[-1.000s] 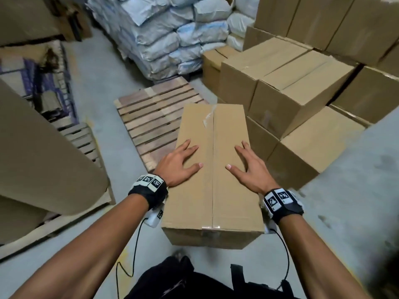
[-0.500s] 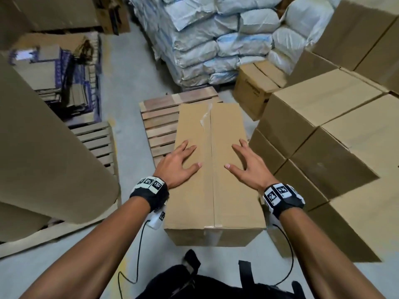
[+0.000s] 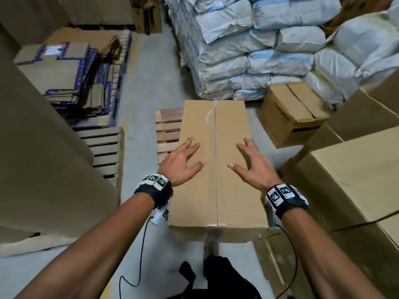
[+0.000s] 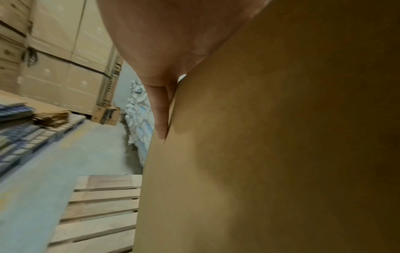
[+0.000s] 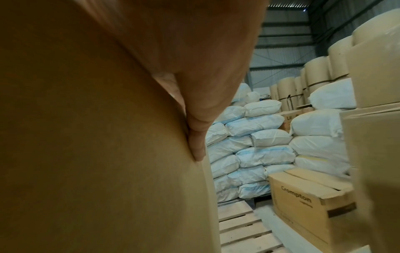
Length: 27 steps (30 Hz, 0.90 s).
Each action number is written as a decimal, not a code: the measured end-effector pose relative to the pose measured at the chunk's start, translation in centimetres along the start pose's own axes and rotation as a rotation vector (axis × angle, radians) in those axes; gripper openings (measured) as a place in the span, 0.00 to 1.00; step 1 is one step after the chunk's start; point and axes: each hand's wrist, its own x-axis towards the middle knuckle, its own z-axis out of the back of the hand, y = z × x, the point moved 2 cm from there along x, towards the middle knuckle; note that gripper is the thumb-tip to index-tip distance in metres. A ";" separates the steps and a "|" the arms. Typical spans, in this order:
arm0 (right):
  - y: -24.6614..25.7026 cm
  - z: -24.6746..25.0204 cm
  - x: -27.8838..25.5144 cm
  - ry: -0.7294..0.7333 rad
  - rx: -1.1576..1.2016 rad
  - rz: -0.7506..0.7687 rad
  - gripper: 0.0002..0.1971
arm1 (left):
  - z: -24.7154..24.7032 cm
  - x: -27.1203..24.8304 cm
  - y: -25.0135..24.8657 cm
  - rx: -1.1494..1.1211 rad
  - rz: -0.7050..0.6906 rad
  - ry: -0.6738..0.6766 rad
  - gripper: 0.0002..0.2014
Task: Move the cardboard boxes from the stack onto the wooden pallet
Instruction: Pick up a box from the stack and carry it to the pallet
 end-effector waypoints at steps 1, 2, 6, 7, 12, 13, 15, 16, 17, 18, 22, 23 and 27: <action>-0.3 0.3 2.1 0.005 0.008 0.007 0.42 | 0.2 1.6 0.2 0.001 0.022 -0.008 0.38; -0.6 0.6 4.1 0.008 0.015 0.018 0.41 | 0.4 2.9 0.4 -0.001 0.040 -0.017 0.38; -0.8 1.5 11.4 0.051 0.034 0.075 0.41 | 1.9 7.8 1.5 0.010 0.107 -0.048 0.38; -0.7 1.5 12.9 0.066 0.039 0.085 0.41 | 2.2 8.8 1.9 0.014 0.125 -0.050 0.38; -0.4 0.5 20.7 0.094 0.098 0.147 0.43 | 4.2 13.6 4.7 0.027 0.185 -0.076 0.38; -0.2 0.1 22.3 0.102 0.099 0.150 0.43 | 4.7 14.5 5.4 0.031 0.191 -0.079 0.37; 0.5 -0.6 25.2 0.122 0.103 0.156 0.44 | 5.7 16.2 6.9 0.033 0.200 -0.081 0.37; 0.9 -1.0 26.5 0.131 0.104 0.160 0.44 | 6.1 17.0 7.7 0.032 0.203 -0.083 0.36; 1.4 -1.4 27.9 0.135 0.103 0.162 0.44 | 6.6 17.9 8.6 0.032 0.204 -0.086 0.36; 1.9 -1.8 29.2 0.136 0.098 0.164 0.44 | 7.0 18.8 9.6 0.029 0.205 -0.087 0.36; 4.4 -4.3 34.6 0.136 0.080 0.159 0.44 | 8.5 22.7 15.2 0.018 0.195 -0.094 0.37; 5.0 -5.0 36.0 0.132 0.078 0.155 0.44 | 8.8 23.9 16.8 0.017 0.188 -0.086 0.37; 7.8 -7.6 41.7 0.143 0.062 0.099 0.46 | 10.0 29.1 23.4 -0.008 0.166 -0.038 0.39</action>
